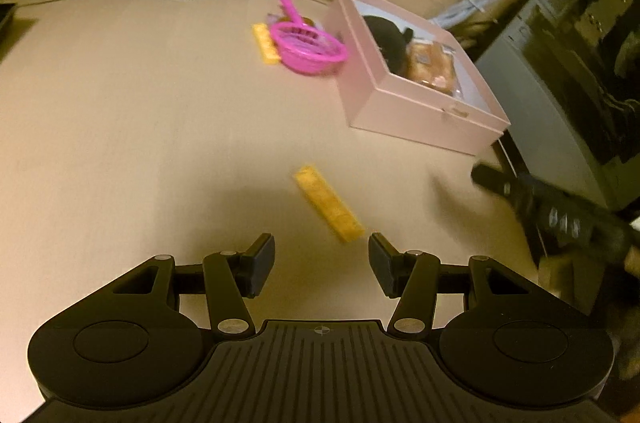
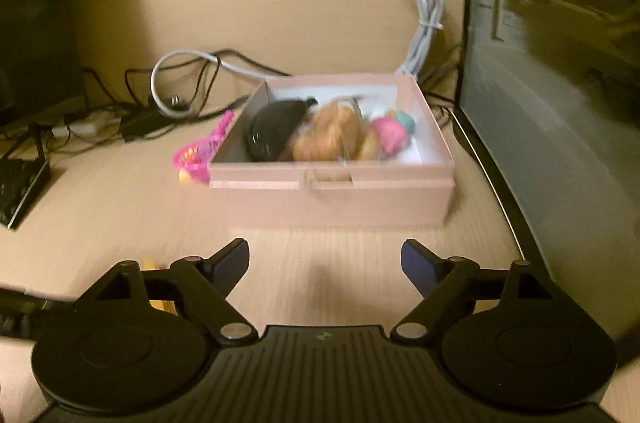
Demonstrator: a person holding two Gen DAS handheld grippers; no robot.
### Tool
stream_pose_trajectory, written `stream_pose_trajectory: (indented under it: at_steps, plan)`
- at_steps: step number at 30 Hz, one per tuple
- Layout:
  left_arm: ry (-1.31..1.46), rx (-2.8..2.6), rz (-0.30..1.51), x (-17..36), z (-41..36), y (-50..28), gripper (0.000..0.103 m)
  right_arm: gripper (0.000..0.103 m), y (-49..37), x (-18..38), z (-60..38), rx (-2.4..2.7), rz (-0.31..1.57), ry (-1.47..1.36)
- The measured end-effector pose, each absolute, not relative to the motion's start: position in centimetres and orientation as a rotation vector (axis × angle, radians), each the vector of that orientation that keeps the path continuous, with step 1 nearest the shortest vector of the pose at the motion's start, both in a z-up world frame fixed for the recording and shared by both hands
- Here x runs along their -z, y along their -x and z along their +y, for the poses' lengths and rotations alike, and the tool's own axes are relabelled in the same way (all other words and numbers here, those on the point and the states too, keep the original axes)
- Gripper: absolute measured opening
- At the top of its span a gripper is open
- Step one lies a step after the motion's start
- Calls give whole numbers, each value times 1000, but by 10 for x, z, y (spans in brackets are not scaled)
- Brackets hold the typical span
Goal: Organize objects
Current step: 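Grasp the long yellow toy brick on the desk with the left tool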
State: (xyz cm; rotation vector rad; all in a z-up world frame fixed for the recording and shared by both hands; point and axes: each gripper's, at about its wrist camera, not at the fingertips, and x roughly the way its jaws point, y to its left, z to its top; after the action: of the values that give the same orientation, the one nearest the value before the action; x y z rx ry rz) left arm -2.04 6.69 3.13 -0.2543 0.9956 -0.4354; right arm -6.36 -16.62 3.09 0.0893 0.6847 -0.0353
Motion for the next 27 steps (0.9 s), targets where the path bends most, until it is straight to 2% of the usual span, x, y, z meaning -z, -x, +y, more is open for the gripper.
stream_pose_trajectory:
  at_steps: [7,10,15,27]
  plan:
    - [240,410,980,-26,40,0,56,88,89,-20,-167,89,723,-75]
    - [193,383,991,-20,30,-8,56,97,92,-13,-167,117,749,-69]
    - [65,367,943,-18,15,-8,56,103,95,-8,-168,147,753,-49]
    - [-87,396,910,-17,5,4,56,103,86,14,-173,183,846,-107]
